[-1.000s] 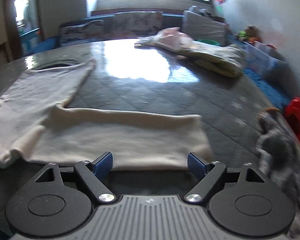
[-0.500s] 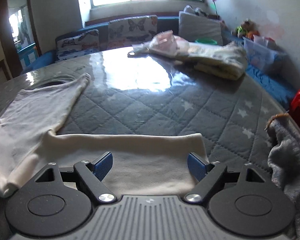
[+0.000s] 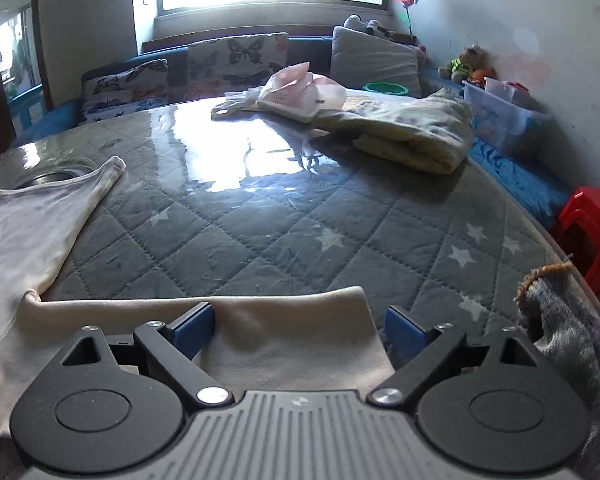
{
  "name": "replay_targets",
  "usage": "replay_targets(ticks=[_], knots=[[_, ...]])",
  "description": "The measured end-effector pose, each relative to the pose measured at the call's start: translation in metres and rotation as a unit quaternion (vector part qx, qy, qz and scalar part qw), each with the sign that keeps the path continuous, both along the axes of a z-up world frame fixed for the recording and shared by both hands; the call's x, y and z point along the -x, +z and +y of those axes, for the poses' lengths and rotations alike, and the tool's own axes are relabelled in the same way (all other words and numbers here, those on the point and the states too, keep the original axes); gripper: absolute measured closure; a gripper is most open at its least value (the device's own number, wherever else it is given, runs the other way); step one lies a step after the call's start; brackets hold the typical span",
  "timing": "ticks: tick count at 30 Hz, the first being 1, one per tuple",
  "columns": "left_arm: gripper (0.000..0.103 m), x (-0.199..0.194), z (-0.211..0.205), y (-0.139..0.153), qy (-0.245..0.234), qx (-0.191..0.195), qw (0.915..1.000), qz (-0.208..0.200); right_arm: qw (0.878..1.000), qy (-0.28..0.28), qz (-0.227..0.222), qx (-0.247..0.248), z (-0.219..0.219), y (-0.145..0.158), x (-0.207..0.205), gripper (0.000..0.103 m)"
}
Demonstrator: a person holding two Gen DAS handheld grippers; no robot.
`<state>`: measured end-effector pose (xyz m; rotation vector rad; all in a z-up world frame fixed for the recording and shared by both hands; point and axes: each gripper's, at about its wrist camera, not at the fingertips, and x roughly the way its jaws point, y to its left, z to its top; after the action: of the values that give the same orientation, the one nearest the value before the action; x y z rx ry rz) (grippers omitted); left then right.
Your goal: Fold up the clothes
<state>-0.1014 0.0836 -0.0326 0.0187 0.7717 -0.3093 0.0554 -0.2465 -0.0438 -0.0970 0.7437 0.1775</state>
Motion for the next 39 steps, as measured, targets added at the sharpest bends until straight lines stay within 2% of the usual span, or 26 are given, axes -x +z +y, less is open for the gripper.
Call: replay_targets(ticks=[2, 6, 10, 14, 18, 24, 27, 33, 39], knots=[[0.027, 0.0, 0.0, 0.002, 0.003, 0.002, 1.0, -0.001, 1.0, 0.007, -0.017, 0.01, 0.005, 0.005, 0.007, 0.01], [0.016, 0.002, 0.003, 0.01, 0.016, 0.007, 0.9998, -0.013, 0.999, 0.034, -0.023, -0.026, 0.019, 0.016, 0.023, 0.004], [0.009, 0.005, 0.011, 0.018, 0.035, 0.009, 0.9991, -0.024, 0.997, 0.067, -0.008, -0.033, 0.041, 0.008, 0.032, 0.002], [0.006, 0.005, 0.028, 0.024, 0.065, 0.01, 0.9973, -0.033, 0.997, 0.071, -0.004, -0.02, 0.053, -0.005, 0.034, 0.0], [0.004, -0.004, 0.055, 0.024, 0.108, 0.032, 0.9931, -0.031, 0.997, 0.073, -0.012, -0.02, 0.052, -0.007, 0.037, 0.0], [0.004, -0.024, 0.104, 0.008, 0.186, 0.049, 0.9813, -0.005, 0.997, 0.073, -0.03, -0.024, 0.049, -0.01, 0.04, 0.0], [0.004, -0.026, 0.125, 0.0, 0.217, 0.047, 0.975, 0.007, 0.996, 0.073, -0.033, -0.027, 0.048, -0.011, 0.041, 0.0], [0.004, -0.018, 0.144, -0.002, 0.249, 0.028, 0.968, 0.004, 0.996, 0.073, -0.035, -0.026, 0.048, -0.012, 0.042, 0.0], [0.001, -0.017, 0.151, -0.004, 0.269, -0.014, 0.9631, 0.005, 0.996, 0.073, -0.036, -0.026, 0.049, -0.012, 0.042, 0.0]])
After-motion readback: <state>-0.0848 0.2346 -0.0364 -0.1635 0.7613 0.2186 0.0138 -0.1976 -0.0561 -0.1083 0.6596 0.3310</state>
